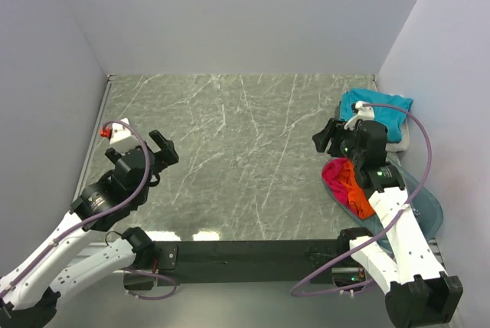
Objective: Fold and stack the t-shirts
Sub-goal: Grab the tshirt from the pile
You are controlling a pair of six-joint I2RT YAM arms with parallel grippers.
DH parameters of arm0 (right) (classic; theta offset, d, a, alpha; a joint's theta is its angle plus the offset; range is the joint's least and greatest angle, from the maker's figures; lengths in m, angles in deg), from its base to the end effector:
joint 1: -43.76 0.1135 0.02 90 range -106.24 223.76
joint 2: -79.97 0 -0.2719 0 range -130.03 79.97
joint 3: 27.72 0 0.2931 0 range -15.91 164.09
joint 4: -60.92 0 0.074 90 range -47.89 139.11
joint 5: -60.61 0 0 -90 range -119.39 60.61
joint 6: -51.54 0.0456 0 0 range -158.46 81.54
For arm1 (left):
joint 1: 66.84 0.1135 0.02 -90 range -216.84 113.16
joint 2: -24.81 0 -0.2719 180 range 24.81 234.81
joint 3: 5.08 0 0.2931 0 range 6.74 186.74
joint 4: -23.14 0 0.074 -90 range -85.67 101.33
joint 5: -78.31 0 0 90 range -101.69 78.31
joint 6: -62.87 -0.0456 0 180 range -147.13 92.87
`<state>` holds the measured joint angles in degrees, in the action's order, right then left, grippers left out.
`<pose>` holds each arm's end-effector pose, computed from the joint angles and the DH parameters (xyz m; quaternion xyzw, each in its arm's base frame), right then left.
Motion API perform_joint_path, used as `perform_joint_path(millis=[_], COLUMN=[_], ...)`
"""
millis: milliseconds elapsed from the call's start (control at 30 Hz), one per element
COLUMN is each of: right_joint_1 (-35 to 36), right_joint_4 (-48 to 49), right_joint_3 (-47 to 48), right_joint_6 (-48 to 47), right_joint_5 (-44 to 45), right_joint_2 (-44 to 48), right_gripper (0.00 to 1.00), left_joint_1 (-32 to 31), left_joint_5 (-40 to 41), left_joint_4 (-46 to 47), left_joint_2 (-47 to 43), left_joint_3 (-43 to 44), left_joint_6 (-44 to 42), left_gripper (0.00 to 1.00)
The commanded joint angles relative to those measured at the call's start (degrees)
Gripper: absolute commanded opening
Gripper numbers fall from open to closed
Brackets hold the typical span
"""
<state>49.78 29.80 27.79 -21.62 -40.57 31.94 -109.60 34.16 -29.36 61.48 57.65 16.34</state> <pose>0.2353 0.0337 0.3062 0.0255 0.8343 0.1878 0.5177 0.1396 -0.0845 0.3576 -0.2100 0.7816 -0.0898 0.5804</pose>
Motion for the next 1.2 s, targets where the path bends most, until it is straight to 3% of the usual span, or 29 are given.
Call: perform_joint_path(millis=[0, 267, 600, 733, 867, 967, 1167], right_joint_1=[0.2, 0.1, -1.7, -3.5, -3.5, -4.0, -5.8], right_joint_4=[0.9, 1.4, -4.4, -6.9, -9.2, -11.4, -14.3], right_joint_3=[1.2, 0.6, 4.2, 5.0, 4.3, 3.1, 2.5], right_joint_6=[-0.3, 1.6, 3.1, 4.0, 5.2, 6.5, 7.9], right_joint_5=[2.5, 9.1, 20.0, 23.3, 27.2, 30.9, 31.3], right_joint_2=[0.9, 2.0, -5.3, -8.6, -6.1, -3.9, -4.7], right_gripper=[0.72, 0.79, 0.88, 0.88, 0.89, 0.96, 1.00], left_joint_1=[0.2, 2.2, 17.7, 18.6, 18.6, 18.6, 18.7], left_joint_5=[-1.8, -6.9, -24.9, -25.3, -26.7, -27.6, -29.4], left_joint_4=[7.0, 14.5, 21.7, 21.7, 22.5, 22.6, 23.4], left_joint_2=[-0.2, 5.8, 9.0, 9.7, 10.3, 10.8, 11.1], left_joint_3=[0.7, -0.3, -1.7, -1.9, -2.1, -2.2, -2.4], left_joint_6=[-4.5, -9.4, -12.6, -12.4, -12.4, -12.3, -12.2], left_gripper=[0.99, 0.99, 0.99, 0.99, 0.99, 1.00, 0.99])
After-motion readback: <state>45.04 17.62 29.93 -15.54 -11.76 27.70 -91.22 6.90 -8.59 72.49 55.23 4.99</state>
